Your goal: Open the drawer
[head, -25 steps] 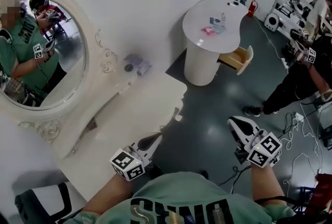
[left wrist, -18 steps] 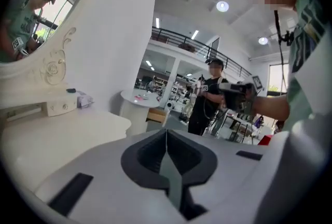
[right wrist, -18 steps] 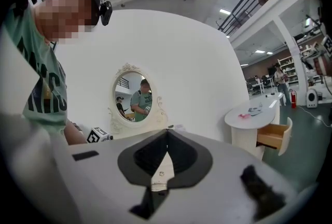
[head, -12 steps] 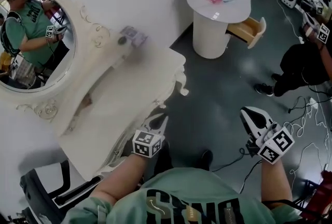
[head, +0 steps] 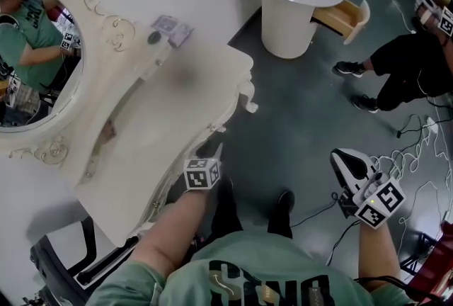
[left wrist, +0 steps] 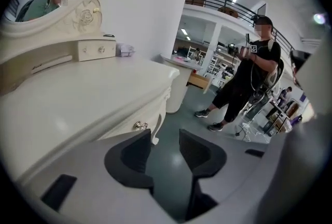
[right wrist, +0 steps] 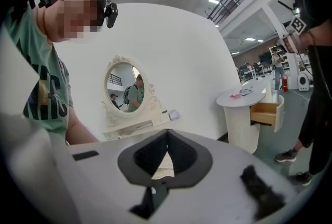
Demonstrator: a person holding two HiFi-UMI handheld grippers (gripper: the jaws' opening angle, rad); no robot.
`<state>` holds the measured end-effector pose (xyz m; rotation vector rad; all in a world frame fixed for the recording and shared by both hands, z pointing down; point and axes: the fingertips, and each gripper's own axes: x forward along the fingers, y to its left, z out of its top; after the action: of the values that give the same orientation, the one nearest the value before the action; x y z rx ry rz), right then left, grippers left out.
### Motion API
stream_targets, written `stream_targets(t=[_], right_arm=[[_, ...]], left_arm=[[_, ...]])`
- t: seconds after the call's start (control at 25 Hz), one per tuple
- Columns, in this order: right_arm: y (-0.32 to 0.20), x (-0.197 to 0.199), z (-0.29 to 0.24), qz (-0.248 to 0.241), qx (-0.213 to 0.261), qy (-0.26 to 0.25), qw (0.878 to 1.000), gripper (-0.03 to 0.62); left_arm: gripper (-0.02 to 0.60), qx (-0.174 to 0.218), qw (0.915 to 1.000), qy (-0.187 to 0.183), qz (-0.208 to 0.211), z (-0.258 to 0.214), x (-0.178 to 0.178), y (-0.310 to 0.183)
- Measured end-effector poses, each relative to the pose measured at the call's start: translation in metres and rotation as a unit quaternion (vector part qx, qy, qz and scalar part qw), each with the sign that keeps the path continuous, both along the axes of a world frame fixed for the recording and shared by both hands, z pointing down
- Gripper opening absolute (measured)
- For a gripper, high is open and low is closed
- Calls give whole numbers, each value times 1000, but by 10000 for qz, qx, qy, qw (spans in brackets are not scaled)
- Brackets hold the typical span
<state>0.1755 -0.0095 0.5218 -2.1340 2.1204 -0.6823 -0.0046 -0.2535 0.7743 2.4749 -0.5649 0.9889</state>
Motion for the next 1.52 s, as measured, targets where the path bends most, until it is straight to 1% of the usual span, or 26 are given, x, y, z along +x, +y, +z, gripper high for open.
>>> stream_targets(t=[0.12, 0.28, 0.36, 0.56, 0.76, 0.92, 0.96, 1.04, 1.08, 1.36, 1.52], right_arm=[[-2, -2, 15, -15, -116, -115, 9999, 12], [-1, -8, 31, -72, -260, -201, 9994, 12], [0, -10, 37, -97, -320, -226, 9992, 12], [5, -11, 50, -100, -436, -346, 9984, 12], [6, -10, 59, -94, -481, -449, 9978, 12], [6, -7, 60, -94, -485, -472, 9977, 12], [6, -6, 60, -89, -484, -475, 9977, 12], [7, -4, 61, -74, -485, -487, 9976, 11], [8, -3, 61, -64, -484, -493, 9976, 12], [11, -1, 65, -31, -482, -515, 9975, 12], [13, -1, 64, -1, -456, -545, 9975, 12]], left_arm=[[173, 54, 9996, -234, -141, 24, 3, -8], [178, 331, 9970, -642, -262, 54, 2, -23], [179, 402, 9958, -732, -382, 62, 1, -31], [179, 568, 9944, -775, -432, 71, 8, -41], [179, 540, 9943, -757, -518, 75, 20, -48], [176, 396, 9928, -758, -843, 76, 22, -53], [159, 372, 9918, -780, -940, 77, 20, -55], [103, 303, 9901, -842, -1082, 77, 17, -58], [100, 268, 9896, -875, -1109, 78, 16, -58], [80, 303, 9898, -1036, -933, 78, 15, -57], [77, 283, 9895, -1077, -919, 78, 15, -57]])
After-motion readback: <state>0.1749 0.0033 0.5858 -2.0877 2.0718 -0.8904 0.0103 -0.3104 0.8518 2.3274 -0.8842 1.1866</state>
